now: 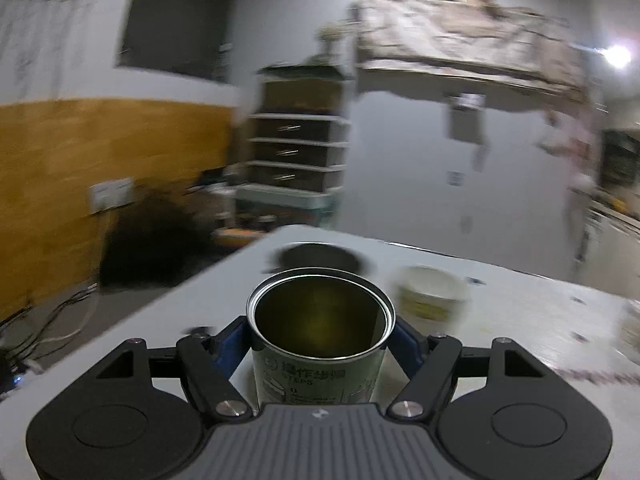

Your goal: Flip cup upright

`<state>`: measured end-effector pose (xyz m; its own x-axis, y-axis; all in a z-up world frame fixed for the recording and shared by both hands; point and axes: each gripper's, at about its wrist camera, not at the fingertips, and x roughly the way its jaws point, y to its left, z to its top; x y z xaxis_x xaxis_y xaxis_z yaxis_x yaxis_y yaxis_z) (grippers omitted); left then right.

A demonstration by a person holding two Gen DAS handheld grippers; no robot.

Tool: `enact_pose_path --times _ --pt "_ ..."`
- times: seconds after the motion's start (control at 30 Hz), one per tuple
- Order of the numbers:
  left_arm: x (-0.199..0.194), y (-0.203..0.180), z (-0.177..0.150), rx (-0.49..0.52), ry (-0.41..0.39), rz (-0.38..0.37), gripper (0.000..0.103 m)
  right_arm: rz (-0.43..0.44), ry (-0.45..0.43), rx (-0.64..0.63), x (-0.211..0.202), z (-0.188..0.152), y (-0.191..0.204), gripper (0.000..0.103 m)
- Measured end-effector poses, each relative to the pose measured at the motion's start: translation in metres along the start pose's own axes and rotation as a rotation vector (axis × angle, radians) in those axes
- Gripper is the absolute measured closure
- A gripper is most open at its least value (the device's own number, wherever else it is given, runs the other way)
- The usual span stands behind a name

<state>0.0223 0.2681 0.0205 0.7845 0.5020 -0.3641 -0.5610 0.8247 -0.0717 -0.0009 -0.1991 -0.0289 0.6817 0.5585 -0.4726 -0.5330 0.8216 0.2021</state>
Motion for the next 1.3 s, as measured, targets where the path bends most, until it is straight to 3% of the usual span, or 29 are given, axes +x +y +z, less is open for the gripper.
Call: enact_pose_path --times 0.27,0.67,0.87,1.1,1.3 --pt "0.041 0.058 0.013 -0.152 0.039 0.084 0.029 -0.008 0.012 -0.016 0.005 0.001 0.007 0.048" --pt "0.075 0.056 0.017 -0.106 -0.012 0.137 0.029 -0.03 0.016 -0.015 0.007 0.003 0.009 0.047" --pt "0.085 0.048 0.01 -0.064 0.024 0.142 0.028 -0.031 0.017 -0.01 0.008 0.002 0.009 0.047" --pt "0.071 0.052 0.011 -0.102 0.004 0.155 0.012 -0.041 0.005 -0.014 0.008 0.005 0.008 0.046" --pt "0.021 0.045 0.018 -0.096 -0.019 0.146 0.004 -0.024 -0.059 -0.049 0.009 0.024 0.011 0.042"
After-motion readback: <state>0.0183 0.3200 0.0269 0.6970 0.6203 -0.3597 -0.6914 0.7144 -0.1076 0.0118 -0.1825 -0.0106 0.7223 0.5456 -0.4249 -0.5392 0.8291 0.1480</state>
